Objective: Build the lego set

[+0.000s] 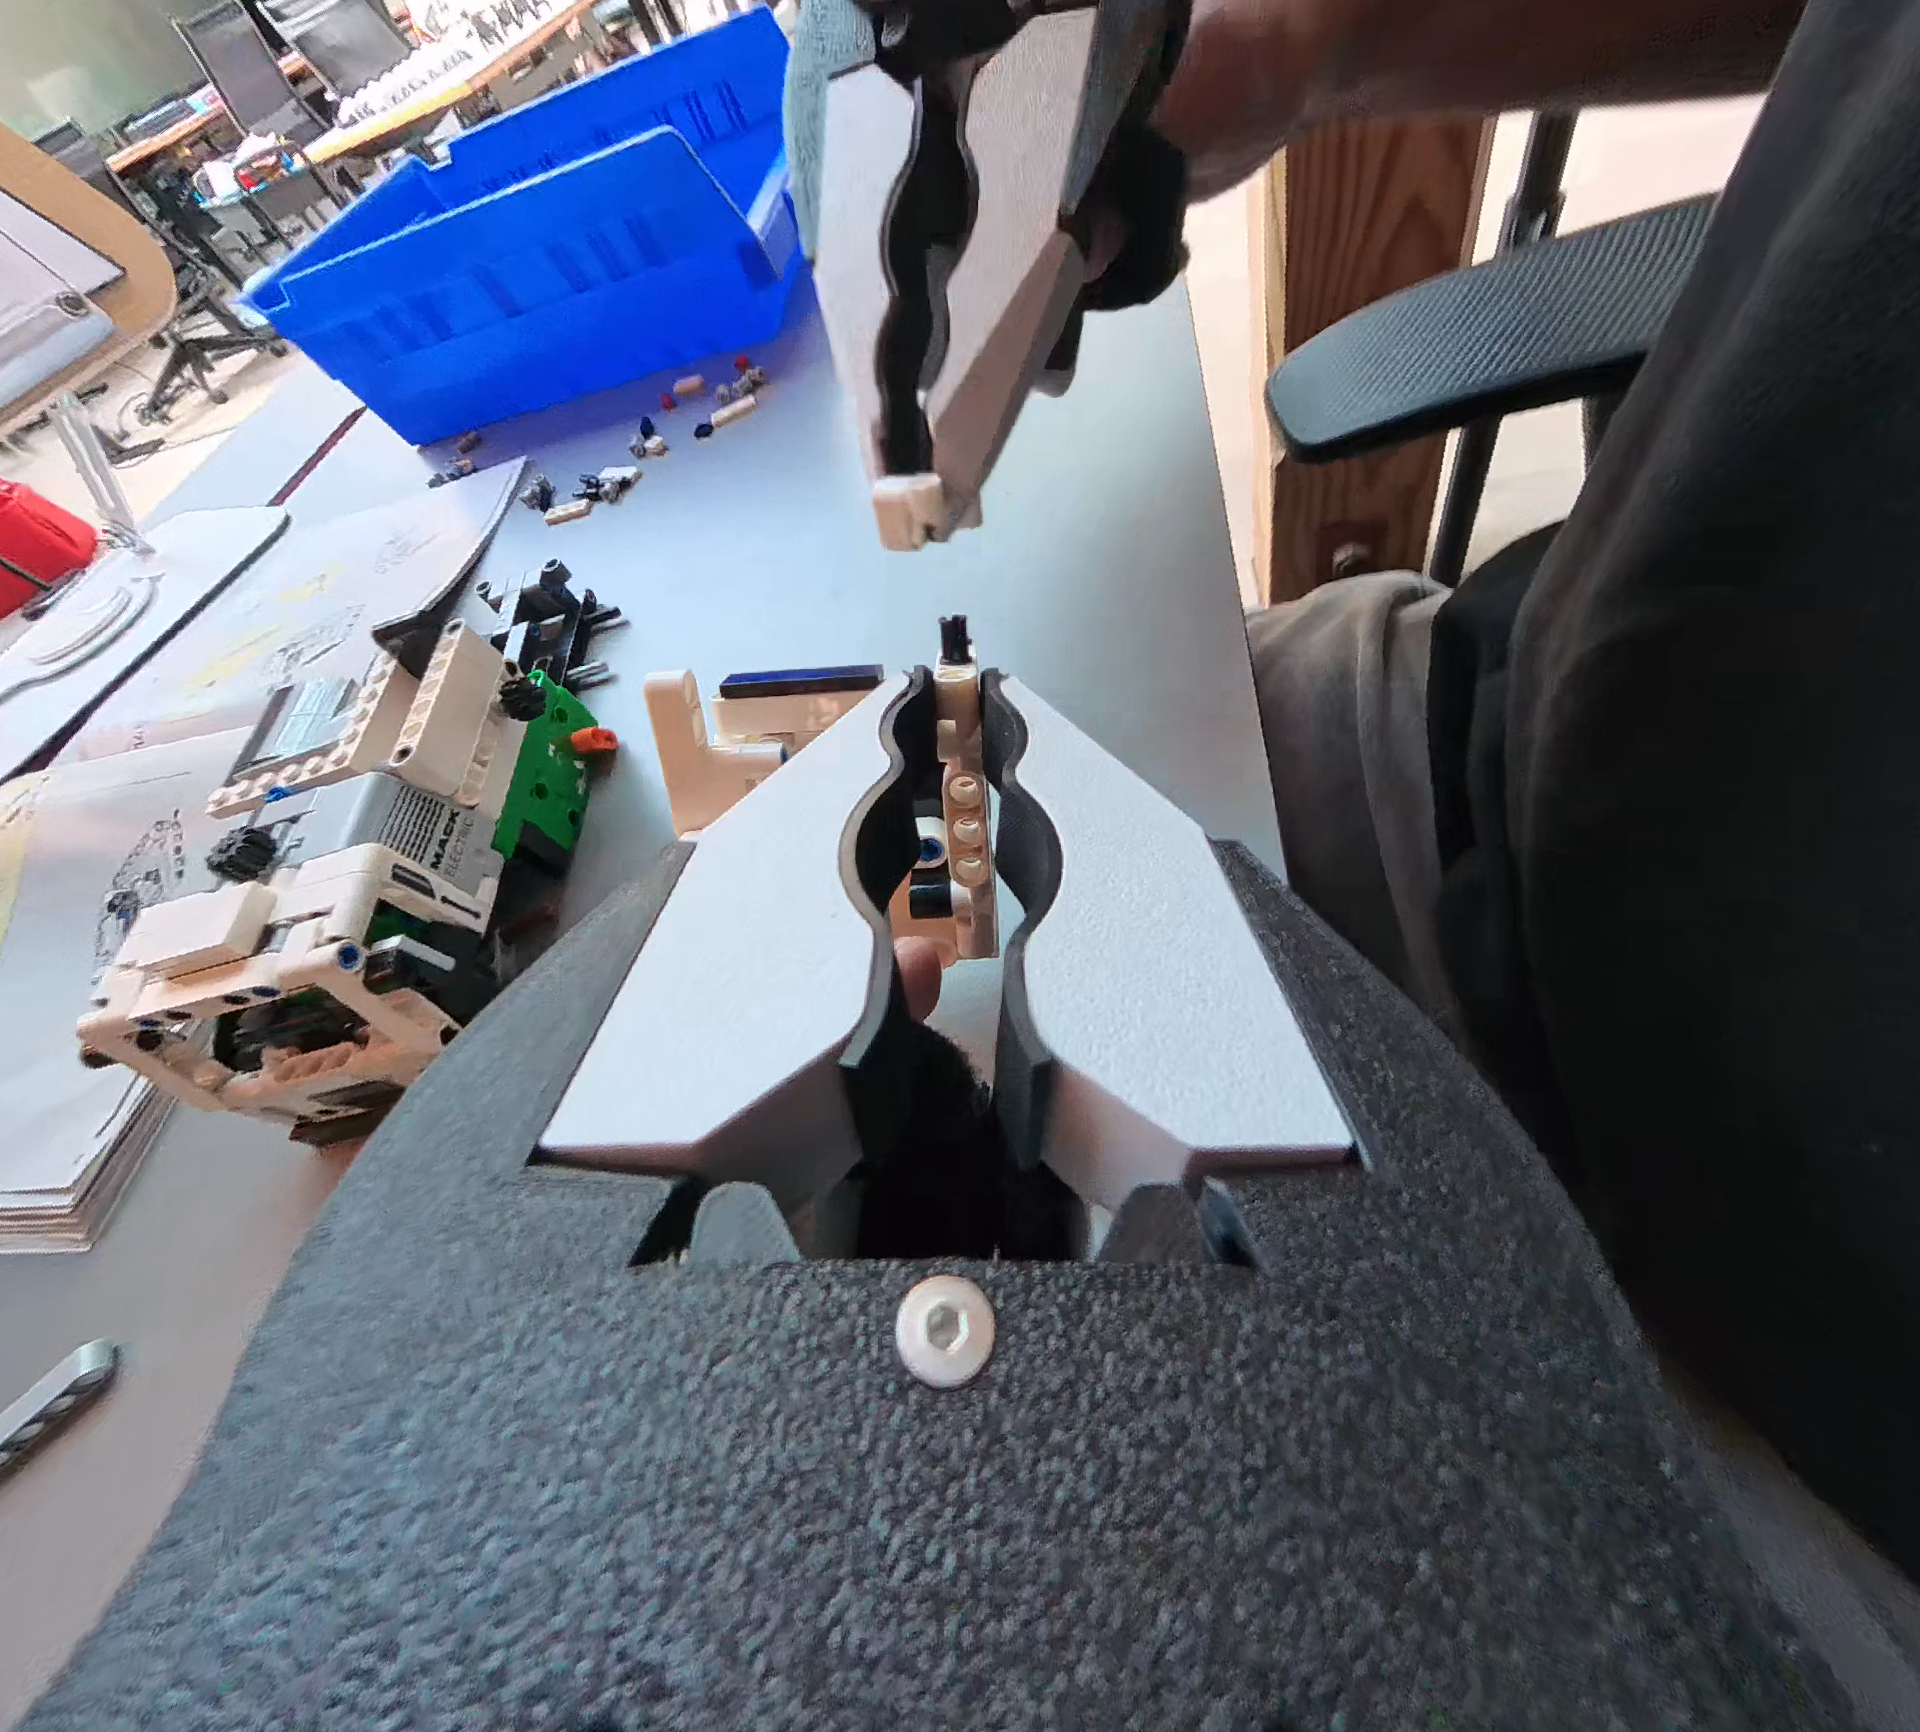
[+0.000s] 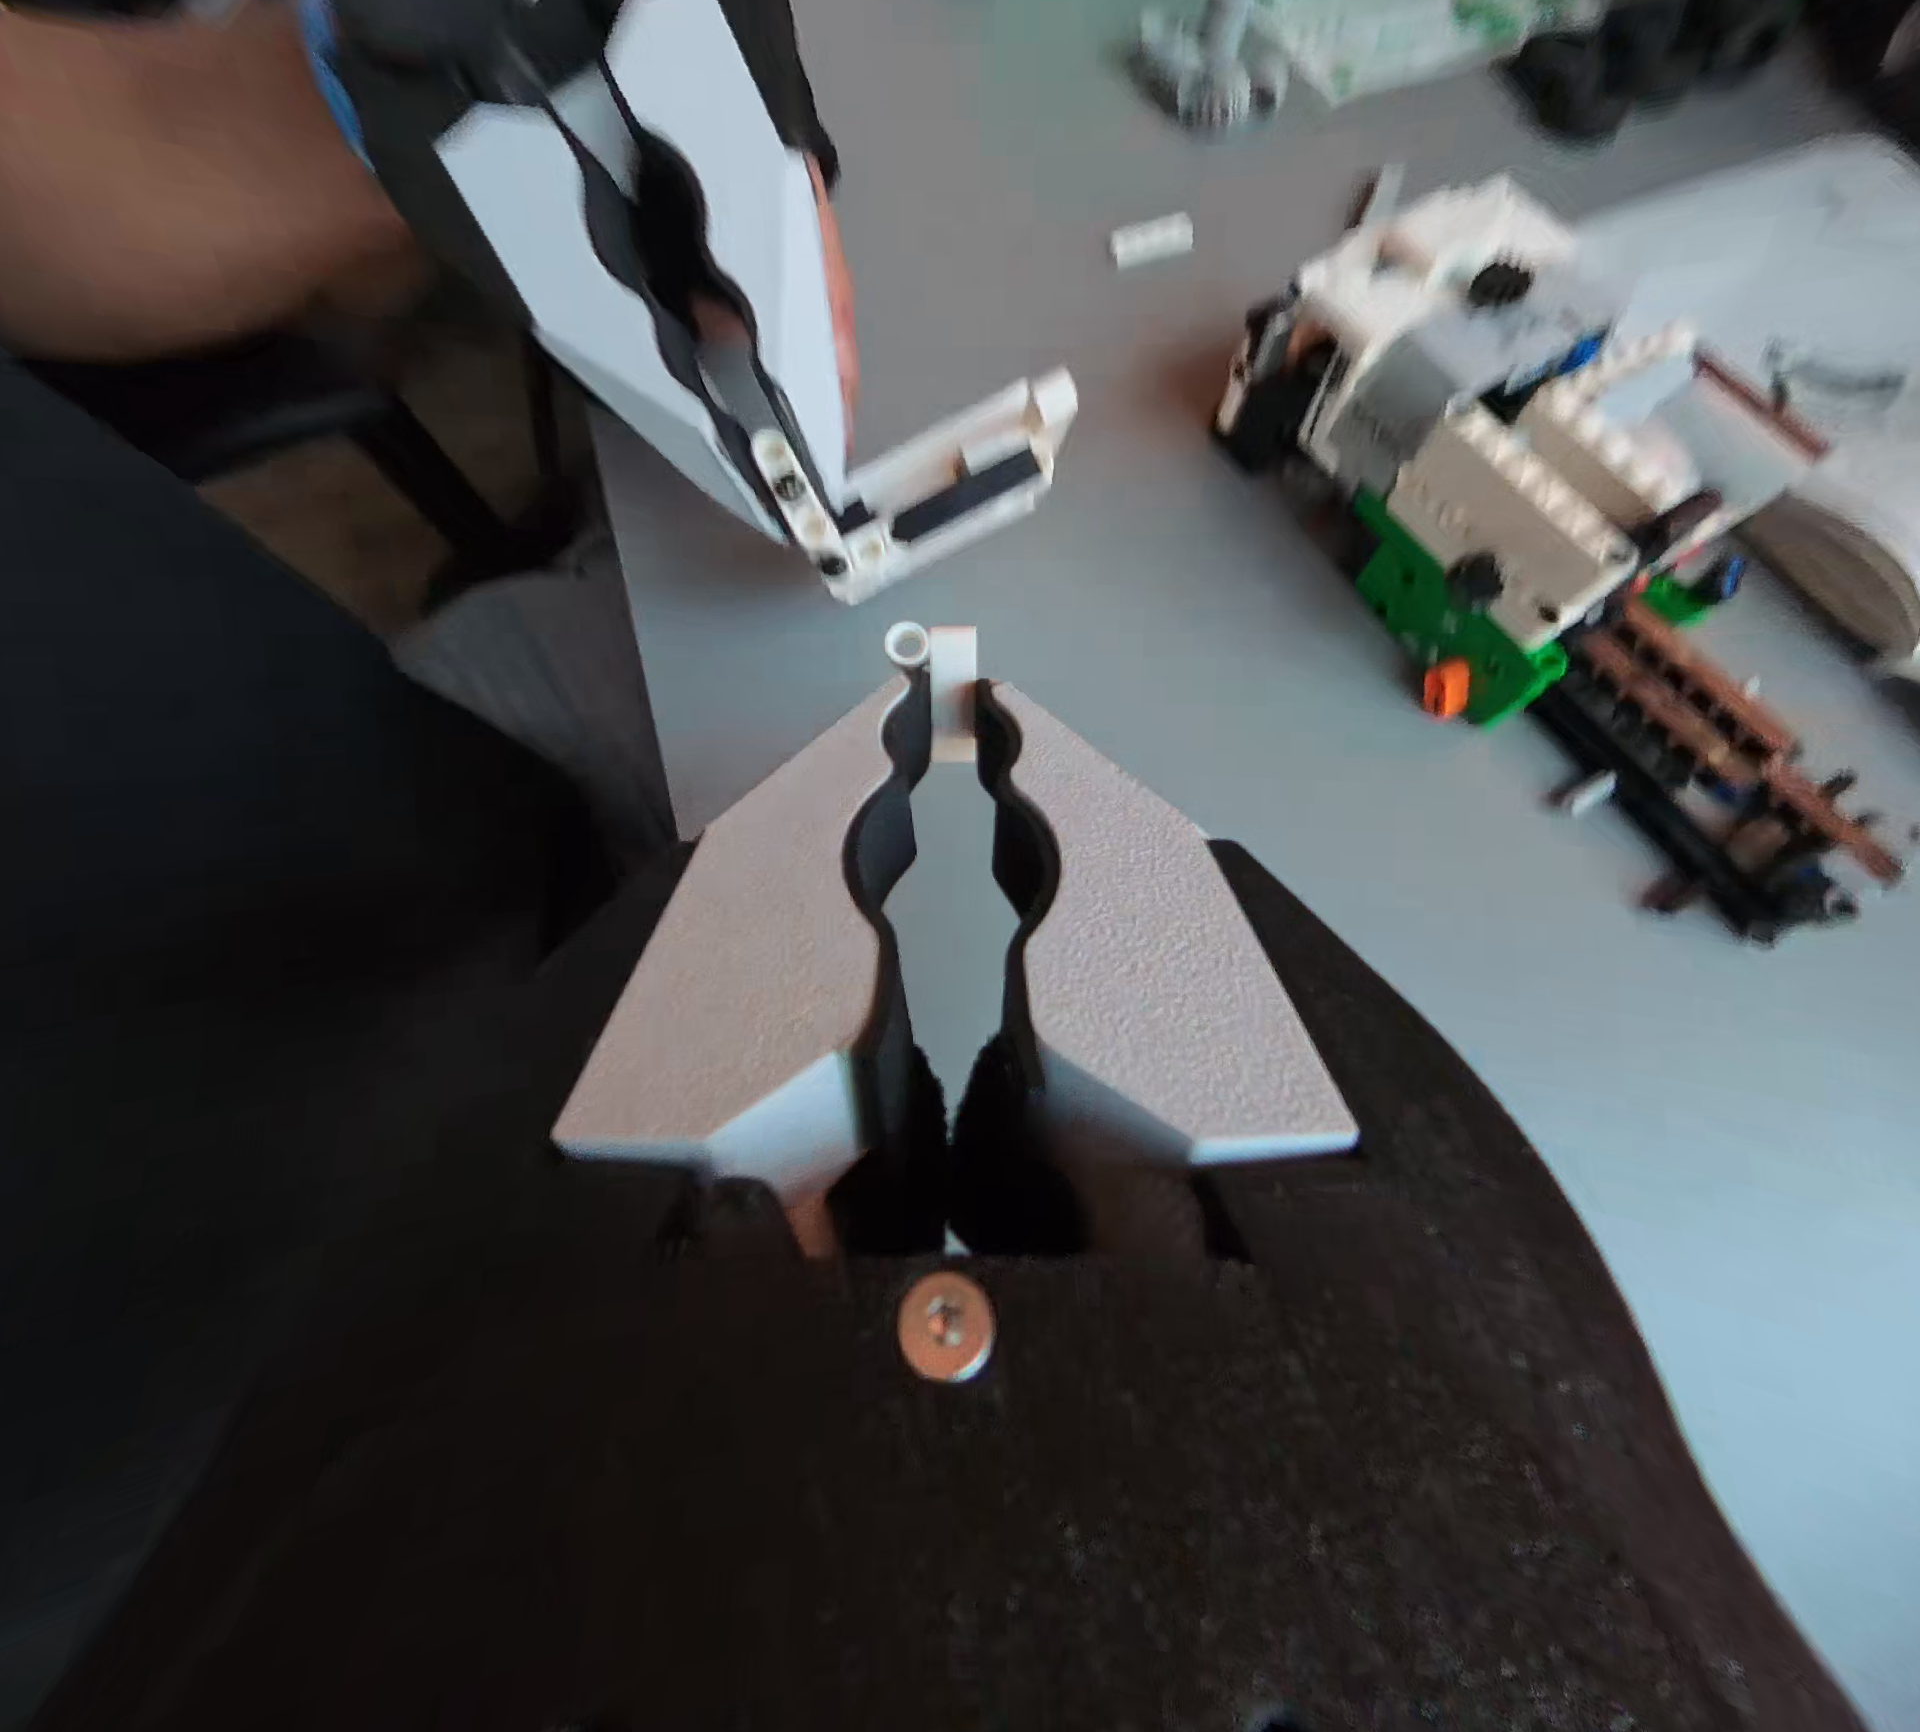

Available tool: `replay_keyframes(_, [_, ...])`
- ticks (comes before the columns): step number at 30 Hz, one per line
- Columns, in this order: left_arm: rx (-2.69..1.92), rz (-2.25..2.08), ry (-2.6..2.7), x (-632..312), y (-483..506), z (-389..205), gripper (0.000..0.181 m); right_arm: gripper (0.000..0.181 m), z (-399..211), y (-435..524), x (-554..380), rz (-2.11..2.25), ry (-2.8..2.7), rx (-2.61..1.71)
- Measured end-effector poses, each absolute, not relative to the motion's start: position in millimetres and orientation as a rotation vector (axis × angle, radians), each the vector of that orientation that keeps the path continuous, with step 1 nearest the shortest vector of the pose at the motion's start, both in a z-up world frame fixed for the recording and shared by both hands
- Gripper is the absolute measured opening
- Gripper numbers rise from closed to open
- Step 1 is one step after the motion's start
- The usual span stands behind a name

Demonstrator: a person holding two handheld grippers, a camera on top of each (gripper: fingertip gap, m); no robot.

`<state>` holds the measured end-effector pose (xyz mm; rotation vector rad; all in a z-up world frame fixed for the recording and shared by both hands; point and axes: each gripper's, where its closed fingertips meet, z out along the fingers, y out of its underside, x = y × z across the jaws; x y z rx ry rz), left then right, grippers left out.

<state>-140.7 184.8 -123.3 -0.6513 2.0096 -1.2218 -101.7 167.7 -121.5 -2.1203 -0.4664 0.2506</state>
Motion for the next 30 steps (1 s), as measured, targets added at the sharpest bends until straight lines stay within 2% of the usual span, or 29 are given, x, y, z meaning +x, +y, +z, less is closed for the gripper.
replay_keyframes(1, [-0.655, -1.252, 1.999, -140.3, 183.4, -121.1, 0.007, 0.007, -109.2, 170.8, -107.9, 0.288, -0.484, -2.045])
replay_keyframes(4, [-0.682, -1.333, 1.977, -138.9, 181.2, -116.2, 0.007, 0.007, -90.2, 177.8, -123.1, 0.349, -0.540, -1.928])
replay_keyframes(13, [-0.773, -1.495, 1.942, -139.3, 179.0, -110.1, 0.007, 0.007, -106.0, 187.9, -135.2, 0.493, -0.647, -1.982])
replay_keyframes(30, [-0.907, -1.549, 2.019, -136.3, 178.9, -120.6, 0.006, 0.007, -117.9, 190.1, -132.5, 0.434, -0.774, -2.056])
